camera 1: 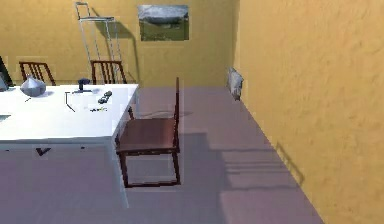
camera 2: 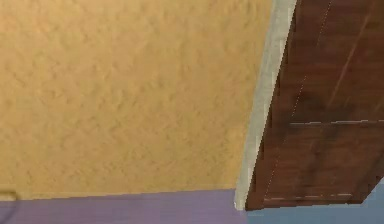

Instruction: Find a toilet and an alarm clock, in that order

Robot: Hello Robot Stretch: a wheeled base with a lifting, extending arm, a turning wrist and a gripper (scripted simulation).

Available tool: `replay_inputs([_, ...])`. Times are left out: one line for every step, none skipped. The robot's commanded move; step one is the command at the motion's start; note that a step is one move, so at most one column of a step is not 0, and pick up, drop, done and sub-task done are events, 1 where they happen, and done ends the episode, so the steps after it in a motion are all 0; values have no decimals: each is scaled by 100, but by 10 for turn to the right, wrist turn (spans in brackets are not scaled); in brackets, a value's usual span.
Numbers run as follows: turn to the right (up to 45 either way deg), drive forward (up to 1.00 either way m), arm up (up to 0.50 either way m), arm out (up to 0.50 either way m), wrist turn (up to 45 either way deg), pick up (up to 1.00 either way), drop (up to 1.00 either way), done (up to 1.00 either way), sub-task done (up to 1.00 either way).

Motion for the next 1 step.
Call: replay_inputs([-450,0,0,0,0,0,0,0,0])
